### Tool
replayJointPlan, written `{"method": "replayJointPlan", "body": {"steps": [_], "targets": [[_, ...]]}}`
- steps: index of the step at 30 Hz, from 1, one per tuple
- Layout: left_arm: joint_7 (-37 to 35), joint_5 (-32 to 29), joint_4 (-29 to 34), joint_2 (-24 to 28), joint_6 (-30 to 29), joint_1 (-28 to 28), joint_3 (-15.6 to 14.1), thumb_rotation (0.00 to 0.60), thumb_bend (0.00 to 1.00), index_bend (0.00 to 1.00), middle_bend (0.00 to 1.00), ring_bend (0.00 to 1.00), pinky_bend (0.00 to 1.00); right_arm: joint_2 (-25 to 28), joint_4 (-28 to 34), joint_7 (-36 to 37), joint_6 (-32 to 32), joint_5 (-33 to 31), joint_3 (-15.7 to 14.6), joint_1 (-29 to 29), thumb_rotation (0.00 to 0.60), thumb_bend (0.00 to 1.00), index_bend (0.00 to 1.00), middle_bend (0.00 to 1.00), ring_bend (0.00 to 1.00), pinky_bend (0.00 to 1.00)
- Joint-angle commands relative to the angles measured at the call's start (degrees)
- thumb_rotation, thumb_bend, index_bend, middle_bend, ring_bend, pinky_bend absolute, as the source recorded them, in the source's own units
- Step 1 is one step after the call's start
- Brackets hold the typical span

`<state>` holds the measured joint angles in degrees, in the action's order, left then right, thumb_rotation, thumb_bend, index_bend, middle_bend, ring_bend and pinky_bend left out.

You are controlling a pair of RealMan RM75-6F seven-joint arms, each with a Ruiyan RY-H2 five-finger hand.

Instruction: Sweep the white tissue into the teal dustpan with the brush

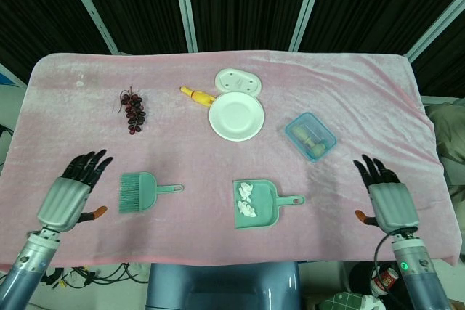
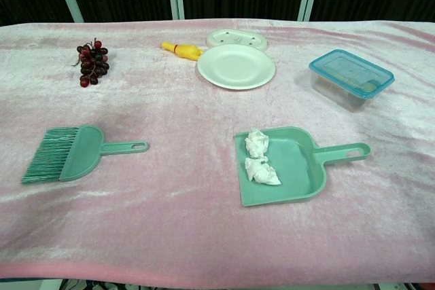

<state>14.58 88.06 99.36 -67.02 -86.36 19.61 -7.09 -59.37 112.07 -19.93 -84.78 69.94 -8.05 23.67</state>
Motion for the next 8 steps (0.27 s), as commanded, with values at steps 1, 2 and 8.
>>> {"method": "replayJointPlan", "body": {"steps": [1,2,8], "targets": [[-3.9,1.1,-3.3,1.4,-6.0,-5.4,-1.6,0.600,0.03,0.00,0.00,0.00,0.09,2.3,-4.5,6.6,-4.3,4.8,-1.3,-5.7,0.600,0.05,0.00,0.00,0.00,0.17],[-4.6,1.1,-4.2,1.3,-7.2,-6.5,-1.6,0.600,0.03,0.00,0.00,0.00,0.07,2.1,-5.6,7.5,-5.1,5.3,-1.4,-6.8,0.600,0.05,0.00,0.00,0.00,0.17],[-6.4,0.8,-9.5,0.7,-11.9,-11.0,-0.3,0.600,0.03,0.00,0.00,0.00,0.01,0.4,-11.5,11.9,-7.7,6.3,-0.4,-11.5,0.600,0.05,0.00,0.00,0.00,0.17]]}}
